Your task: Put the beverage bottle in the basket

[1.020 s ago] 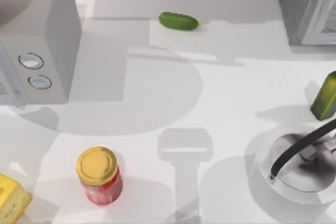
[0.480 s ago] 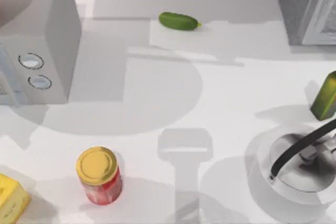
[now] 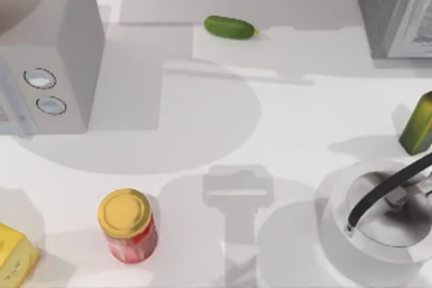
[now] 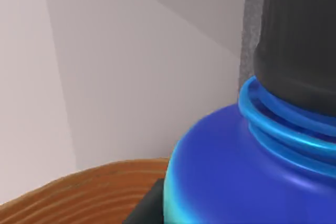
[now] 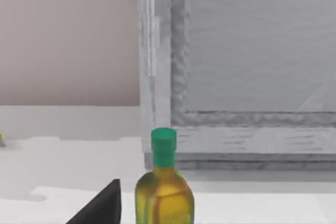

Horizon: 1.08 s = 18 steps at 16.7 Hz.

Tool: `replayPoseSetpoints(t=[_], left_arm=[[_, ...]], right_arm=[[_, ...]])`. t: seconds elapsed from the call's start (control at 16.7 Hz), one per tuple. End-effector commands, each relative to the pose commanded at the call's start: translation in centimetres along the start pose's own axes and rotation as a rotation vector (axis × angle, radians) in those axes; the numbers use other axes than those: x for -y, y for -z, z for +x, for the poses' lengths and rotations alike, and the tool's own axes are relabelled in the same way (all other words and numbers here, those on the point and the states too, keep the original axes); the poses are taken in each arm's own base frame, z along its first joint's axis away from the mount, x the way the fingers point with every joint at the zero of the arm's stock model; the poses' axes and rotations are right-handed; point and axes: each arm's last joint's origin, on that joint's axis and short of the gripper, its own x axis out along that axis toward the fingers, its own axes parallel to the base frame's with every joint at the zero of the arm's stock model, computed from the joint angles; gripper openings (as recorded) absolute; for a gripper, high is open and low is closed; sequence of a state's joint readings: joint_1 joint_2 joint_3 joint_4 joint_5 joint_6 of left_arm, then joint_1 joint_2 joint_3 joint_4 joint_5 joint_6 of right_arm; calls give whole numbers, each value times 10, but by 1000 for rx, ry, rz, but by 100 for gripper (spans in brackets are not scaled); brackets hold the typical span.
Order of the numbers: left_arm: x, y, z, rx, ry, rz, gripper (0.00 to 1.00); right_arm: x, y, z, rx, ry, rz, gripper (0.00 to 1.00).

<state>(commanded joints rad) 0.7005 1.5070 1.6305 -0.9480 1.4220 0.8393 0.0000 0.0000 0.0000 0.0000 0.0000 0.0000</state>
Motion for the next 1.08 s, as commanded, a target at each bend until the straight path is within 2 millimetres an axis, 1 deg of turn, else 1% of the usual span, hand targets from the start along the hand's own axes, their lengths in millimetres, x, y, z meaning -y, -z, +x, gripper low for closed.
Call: replayPoseSetpoints(t=[0.12, 0.24, 0.36, 0.54, 0.72, 0.96, 1.08], left_arm=[[-25, -24, 1, 8, -3, 36, 0], [-47, -42, 4, 20, 0, 57, 0], [-67, -50, 7, 31, 12, 51, 0], [-89, -50, 14, 44, 35, 12, 0], [-99, -47, 17, 49, 48, -12, 0], [-100, -46, 15, 48, 42, -12, 0], [-99, -46, 18, 45, 43, -19, 0]], right_arm=[[0, 0, 0, 0, 0, 0, 100], [0, 0, 0, 0, 0, 0, 100], [0, 0, 0, 0, 0, 0, 100], [0, 0, 0, 0, 0, 0, 100], [0, 0, 0, 0, 0, 0, 100], [0, 0, 0, 0, 0, 0, 100], [0, 0, 0, 0, 0, 0, 100]])
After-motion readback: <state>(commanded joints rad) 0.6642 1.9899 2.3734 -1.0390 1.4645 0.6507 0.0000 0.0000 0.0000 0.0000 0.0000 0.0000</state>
